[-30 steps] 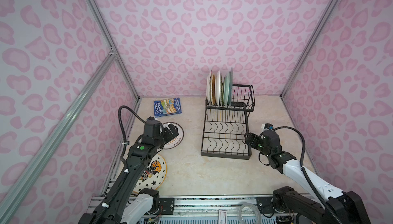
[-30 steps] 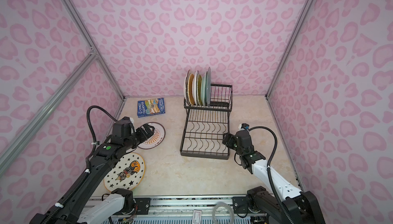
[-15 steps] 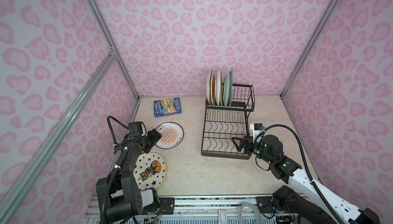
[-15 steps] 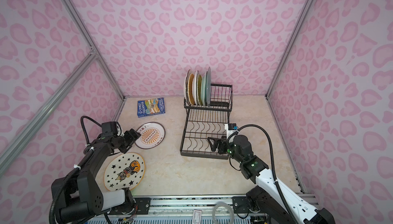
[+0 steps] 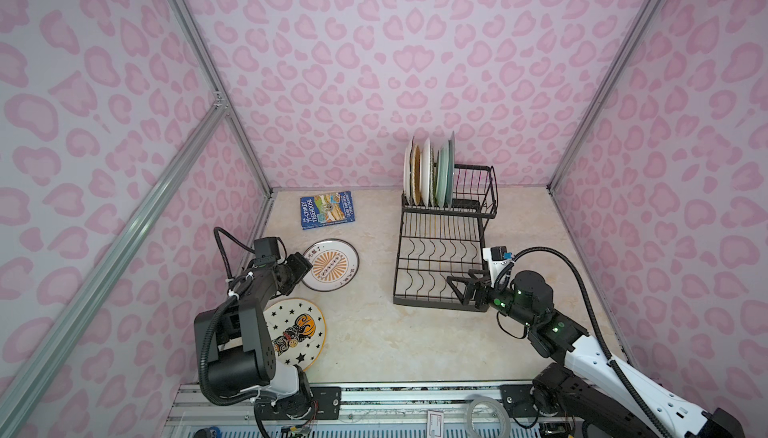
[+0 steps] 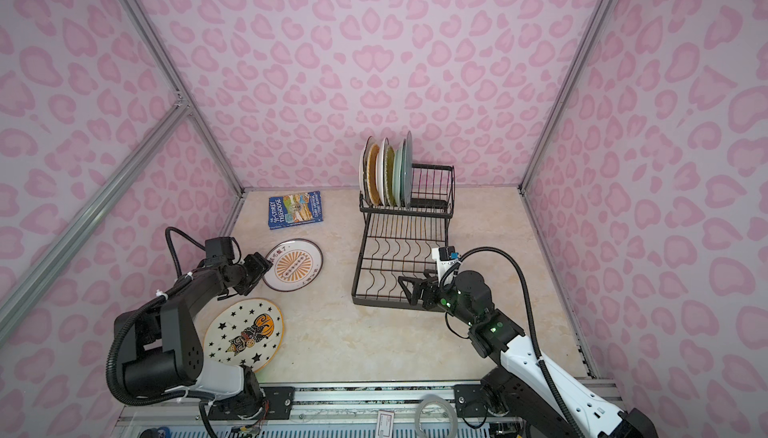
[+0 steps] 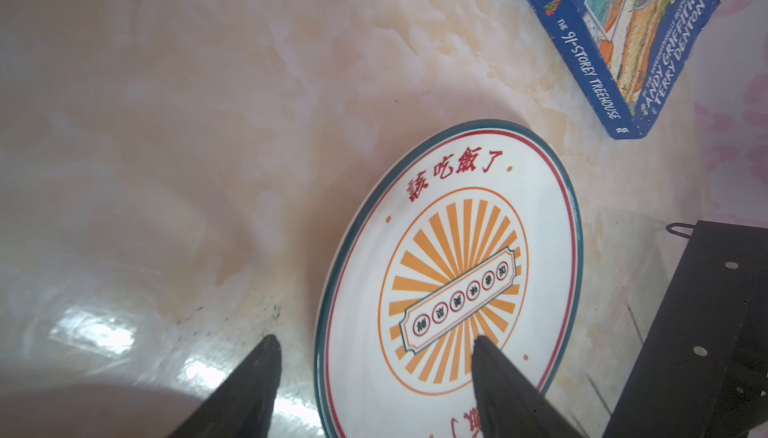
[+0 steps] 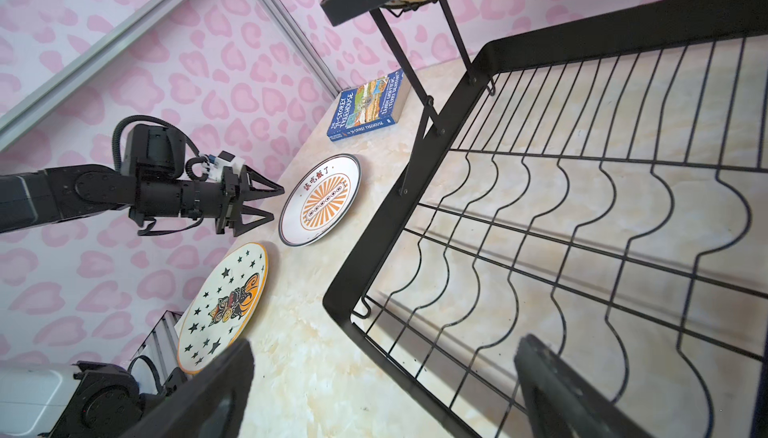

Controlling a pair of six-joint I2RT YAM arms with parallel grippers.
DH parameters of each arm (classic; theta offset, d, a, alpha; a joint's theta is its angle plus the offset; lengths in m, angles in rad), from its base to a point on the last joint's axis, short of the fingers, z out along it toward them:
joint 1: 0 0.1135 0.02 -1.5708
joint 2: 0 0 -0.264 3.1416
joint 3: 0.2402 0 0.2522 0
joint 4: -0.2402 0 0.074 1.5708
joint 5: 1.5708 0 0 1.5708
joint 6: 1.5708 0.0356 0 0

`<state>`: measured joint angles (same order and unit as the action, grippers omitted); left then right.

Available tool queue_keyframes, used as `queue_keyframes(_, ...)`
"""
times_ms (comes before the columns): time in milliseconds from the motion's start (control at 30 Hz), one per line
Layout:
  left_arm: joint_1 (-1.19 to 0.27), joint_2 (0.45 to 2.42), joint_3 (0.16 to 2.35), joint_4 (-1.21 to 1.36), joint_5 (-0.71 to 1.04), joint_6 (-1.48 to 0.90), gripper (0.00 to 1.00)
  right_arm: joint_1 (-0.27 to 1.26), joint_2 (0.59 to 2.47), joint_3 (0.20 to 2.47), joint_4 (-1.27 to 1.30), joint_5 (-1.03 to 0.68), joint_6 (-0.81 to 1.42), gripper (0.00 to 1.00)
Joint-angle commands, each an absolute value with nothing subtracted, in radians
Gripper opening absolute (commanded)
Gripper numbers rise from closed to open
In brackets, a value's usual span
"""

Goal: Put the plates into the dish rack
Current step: 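Move the left gripper down to the sunburst-print plate while the right gripper withdraws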

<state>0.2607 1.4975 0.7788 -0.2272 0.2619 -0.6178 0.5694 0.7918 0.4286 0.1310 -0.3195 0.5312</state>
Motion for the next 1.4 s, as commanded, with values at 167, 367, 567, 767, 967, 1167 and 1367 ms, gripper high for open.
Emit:
queue_keyframes(167, 0.261, 1.596, 0.767, -0.091, 0.361, -0.628, 0.61, 0.572, 0.769, 0.424, 0.162, -0.354, 0.533, 0.98)
queue_keyframes(367, 0.261, 1.657, 0.746, -0.038, 0.427, -0.654, 0.55, 0.572, 0.768, 0.428, 0.161, -0.353, 0.542, 0.98)
queue_keyframes(567, 0.261, 1.688, 0.719, 0.016, 0.470, -0.682, 0.47, 0.572, 0.767, 0.428, 0.169, -0.354, 0.558, 0.98)
queue_keyframes(767, 0.261, 1.706, 0.716, 0.052, 0.501, -0.733, 0.30, 0.574, 0.751, 0.437, 0.157, -0.354, 0.564, 0.98)
queue_keyframes(967, 0.255, 1.734, 0.714, 0.123, 0.558, -0.785, 0.13, 0.572, 0.728, 0.445, 0.133, -0.347, 0.566, 0.98)
queue_keyframes(1167, 0.254, 1.635, 0.703, 0.119, 0.573, -0.796, 0.03, 0.572, 0.700, 0.454, 0.087, -0.326, 0.550, 0.98)
queue_keyframes(1367, 0.236, 1.394, 0.710, -0.057, 0.521, -0.789, 0.03, 0.577, 0.702, 0.467, 0.079, -0.321, 0.537, 0.98)
